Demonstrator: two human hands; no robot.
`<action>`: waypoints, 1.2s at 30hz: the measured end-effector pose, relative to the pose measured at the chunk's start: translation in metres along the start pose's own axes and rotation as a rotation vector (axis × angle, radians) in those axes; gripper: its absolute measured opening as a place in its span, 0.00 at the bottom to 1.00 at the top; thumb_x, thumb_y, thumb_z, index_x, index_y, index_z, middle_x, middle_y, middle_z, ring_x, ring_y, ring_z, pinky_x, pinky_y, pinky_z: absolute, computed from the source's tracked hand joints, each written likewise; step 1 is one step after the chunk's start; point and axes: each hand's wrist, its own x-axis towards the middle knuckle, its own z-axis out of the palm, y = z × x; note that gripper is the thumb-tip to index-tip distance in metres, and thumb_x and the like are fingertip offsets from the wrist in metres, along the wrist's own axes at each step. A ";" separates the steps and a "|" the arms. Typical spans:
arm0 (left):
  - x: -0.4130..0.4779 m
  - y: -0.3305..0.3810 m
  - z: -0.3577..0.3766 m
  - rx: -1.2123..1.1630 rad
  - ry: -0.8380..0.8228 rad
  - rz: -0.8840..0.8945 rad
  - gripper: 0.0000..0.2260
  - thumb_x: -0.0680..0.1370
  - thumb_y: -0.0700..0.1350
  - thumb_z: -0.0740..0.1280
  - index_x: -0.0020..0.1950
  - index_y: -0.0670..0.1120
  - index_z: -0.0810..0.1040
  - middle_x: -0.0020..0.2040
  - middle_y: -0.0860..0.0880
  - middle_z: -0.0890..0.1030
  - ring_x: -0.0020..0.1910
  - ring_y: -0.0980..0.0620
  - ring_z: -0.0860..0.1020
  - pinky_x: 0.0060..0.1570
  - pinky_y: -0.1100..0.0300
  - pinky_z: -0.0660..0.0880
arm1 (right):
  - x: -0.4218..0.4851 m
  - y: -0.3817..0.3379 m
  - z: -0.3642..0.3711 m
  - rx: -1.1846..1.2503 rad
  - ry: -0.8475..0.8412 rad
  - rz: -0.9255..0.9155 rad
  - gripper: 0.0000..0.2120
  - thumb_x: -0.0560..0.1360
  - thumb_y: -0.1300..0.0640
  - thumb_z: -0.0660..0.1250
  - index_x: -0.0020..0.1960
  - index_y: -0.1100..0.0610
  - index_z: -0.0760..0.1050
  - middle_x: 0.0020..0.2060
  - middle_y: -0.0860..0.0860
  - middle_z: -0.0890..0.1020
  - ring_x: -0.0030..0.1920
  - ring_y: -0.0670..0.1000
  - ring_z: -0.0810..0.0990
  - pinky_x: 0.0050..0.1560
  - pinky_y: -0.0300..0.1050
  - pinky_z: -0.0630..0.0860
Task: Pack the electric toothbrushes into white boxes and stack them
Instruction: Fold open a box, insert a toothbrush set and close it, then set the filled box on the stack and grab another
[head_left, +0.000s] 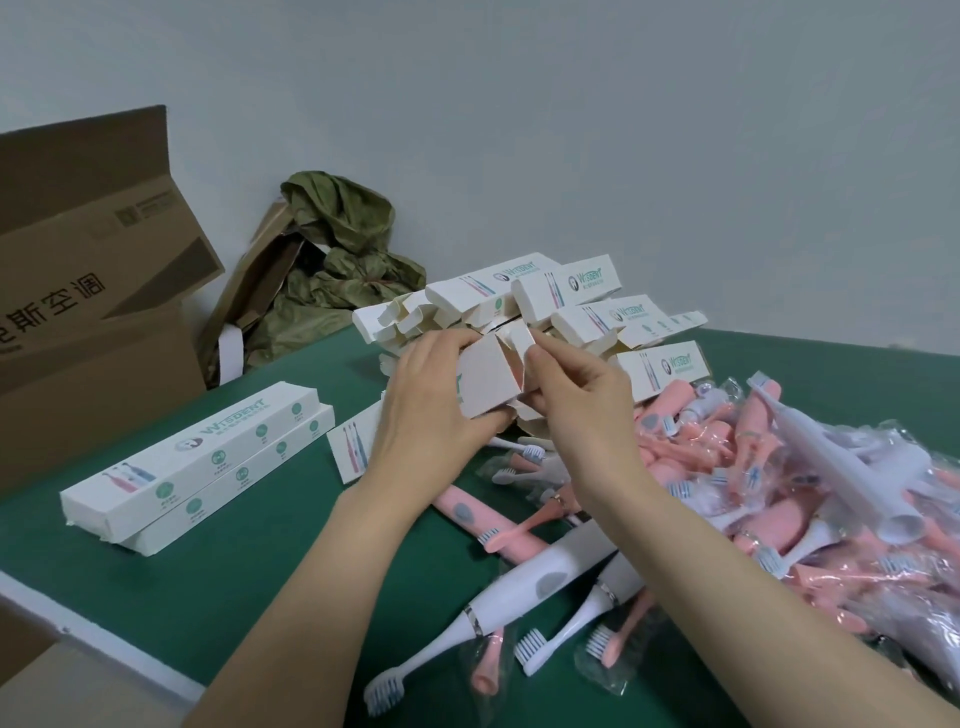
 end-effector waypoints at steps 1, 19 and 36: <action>-0.001 0.000 -0.002 0.000 0.032 -0.008 0.27 0.63 0.44 0.78 0.60 0.47 0.74 0.53 0.54 0.73 0.54 0.55 0.70 0.50 0.70 0.63 | 0.000 -0.001 0.001 -0.006 -0.017 -0.018 0.05 0.76 0.61 0.62 0.45 0.57 0.77 0.28 0.54 0.75 0.32 0.60 0.69 0.38 0.54 0.73; -0.009 0.006 0.002 -0.054 0.211 0.021 0.22 0.66 0.46 0.71 0.59 0.44 0.80 0.52 0.55 0.78 0.52 0.56 0.74 0.53 0.76 0.64 | -0.021 0.012 0.011 -0.423 -0.050 -0.422 0.17 0.79 0.64 0.60 0.68 0.59 0.72 0.60 0.46 0.76 0.59 0.39 0.71 0.62 0.29 0.65; 0.050 -0.031 -0.063 0.614 -0.105 -0.145 0.40 0.70 0.55 0.74 0.76 0.56 0.57 0.59 0.45 0.74 0.55 0.46 0.70 0.48 0.54 0.67 | 0.000 0.008 -0.013 -0.537 -0.298 0.109 0.09 0.78 0.57 0.62 0.41 0.54 0.78 0.39 0.51 0.82 0.39 0.47 0.79 0.42 0.41 0.77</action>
